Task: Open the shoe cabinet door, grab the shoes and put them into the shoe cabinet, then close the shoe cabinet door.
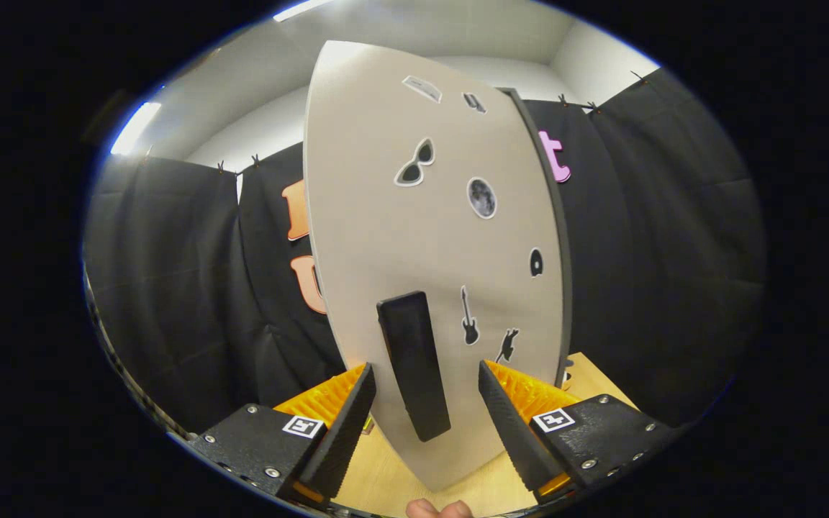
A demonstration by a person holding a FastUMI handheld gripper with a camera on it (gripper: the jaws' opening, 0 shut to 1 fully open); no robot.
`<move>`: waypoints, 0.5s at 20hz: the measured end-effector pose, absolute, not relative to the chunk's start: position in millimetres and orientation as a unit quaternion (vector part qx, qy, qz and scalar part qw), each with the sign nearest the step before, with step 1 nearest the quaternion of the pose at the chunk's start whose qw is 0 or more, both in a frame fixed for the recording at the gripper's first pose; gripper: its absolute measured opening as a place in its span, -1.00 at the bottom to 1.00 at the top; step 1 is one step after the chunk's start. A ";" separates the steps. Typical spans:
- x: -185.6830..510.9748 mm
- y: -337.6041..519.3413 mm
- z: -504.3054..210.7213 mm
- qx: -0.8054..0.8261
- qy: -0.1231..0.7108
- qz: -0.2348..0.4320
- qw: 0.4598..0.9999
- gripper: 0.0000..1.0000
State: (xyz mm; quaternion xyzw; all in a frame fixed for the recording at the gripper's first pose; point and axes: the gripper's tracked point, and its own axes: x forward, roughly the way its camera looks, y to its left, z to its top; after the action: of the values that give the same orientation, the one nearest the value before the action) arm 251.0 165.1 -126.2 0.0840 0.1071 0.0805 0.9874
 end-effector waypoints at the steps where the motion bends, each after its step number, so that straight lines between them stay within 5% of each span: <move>1: 260.8 176.1 -129.0 0.086 0.109 0.083 0.987 0.81; 10: 320.1 216.8 -134.3 0.098 0.118 0.083 0.985 0.80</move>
State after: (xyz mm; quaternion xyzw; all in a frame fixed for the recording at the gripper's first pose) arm 320.1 216.8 -134.3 0.0976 0.1185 0.0826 0.9847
